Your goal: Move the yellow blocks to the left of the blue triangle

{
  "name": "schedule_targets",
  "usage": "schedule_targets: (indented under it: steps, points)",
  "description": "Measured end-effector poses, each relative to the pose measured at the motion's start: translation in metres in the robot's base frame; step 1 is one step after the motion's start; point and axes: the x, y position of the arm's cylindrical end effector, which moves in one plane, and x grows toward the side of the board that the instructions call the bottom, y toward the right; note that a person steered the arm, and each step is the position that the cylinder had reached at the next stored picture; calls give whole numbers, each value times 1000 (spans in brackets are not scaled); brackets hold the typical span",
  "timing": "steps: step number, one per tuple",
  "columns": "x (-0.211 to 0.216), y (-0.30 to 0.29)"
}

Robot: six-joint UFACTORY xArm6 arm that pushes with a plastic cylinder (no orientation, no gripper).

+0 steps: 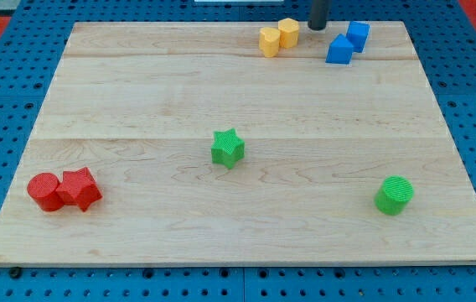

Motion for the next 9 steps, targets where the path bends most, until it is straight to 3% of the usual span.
schedule_targets:
  steps: [1,3,7,9]
  points:
    - [2,-29]
    - [68,-62]
    - [59,-203]
    - [94,-130]
